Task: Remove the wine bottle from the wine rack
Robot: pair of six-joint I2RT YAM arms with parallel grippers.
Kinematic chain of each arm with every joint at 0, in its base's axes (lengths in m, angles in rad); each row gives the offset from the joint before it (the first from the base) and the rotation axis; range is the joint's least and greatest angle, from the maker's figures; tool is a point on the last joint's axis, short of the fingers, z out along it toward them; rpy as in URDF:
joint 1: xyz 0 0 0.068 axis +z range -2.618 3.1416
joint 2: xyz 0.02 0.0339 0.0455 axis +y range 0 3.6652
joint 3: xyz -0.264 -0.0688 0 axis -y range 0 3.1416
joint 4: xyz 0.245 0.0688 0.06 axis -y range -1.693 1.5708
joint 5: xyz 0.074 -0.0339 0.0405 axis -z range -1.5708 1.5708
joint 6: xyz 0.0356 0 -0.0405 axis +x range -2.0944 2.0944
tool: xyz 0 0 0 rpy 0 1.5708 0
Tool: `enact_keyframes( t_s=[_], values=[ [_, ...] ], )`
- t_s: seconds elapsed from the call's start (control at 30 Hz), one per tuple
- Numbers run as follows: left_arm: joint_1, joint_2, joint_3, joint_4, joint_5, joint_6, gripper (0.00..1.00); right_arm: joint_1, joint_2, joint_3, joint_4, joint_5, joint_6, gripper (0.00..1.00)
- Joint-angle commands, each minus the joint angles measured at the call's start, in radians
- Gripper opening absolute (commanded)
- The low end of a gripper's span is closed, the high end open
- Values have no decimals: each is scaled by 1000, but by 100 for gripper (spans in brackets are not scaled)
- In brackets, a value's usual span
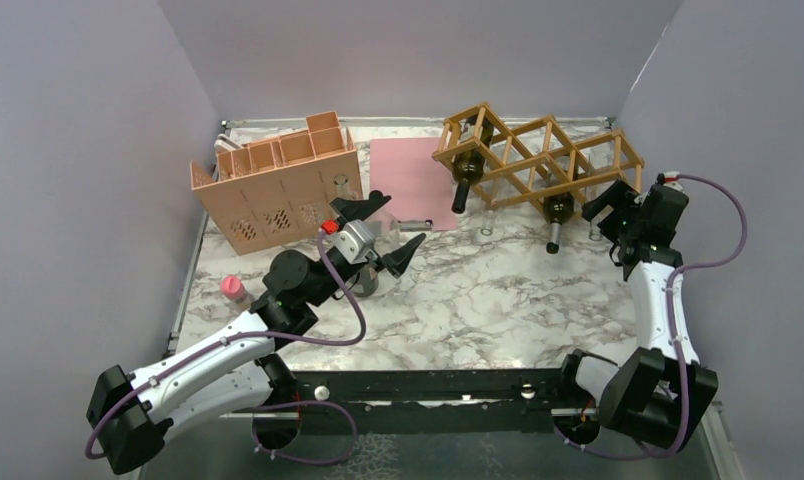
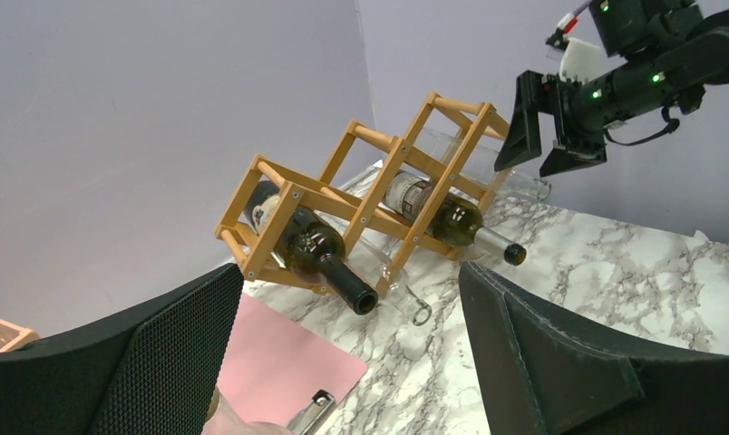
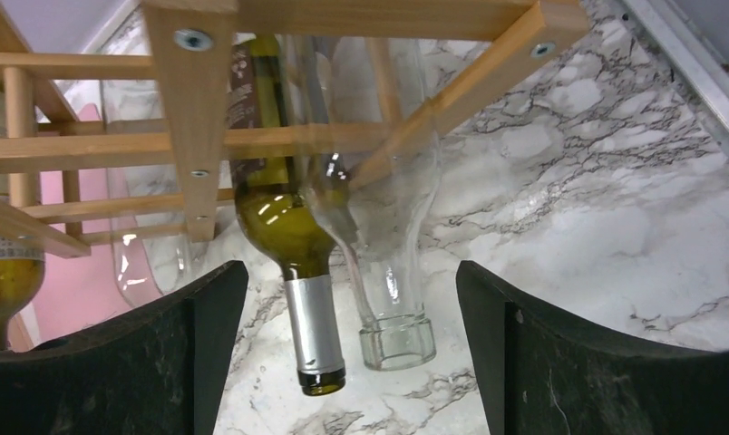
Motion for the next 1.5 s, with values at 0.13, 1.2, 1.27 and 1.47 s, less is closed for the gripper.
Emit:
enact_keyframes(
  t_s=[0.13, 1.2, 1.27, 1.47],
  values=[
    [-10, -10, 32, 1, -16, -25, 95, -40, 87, -47, 146, -144, -16, 82],
    [-17, -8, 29, -2, -21, -34, 95, -69, 181, -86, 264, -232, 29, 39],
    [-18, -7, 29, -2, -21, -34, 95, -71, 166, -99, 270, -241, 32, 37],
    [-17, -8, 31, -3, -17, -40, 95, -71, 95, -149, 270, -270, 35, 28]
  ],
)
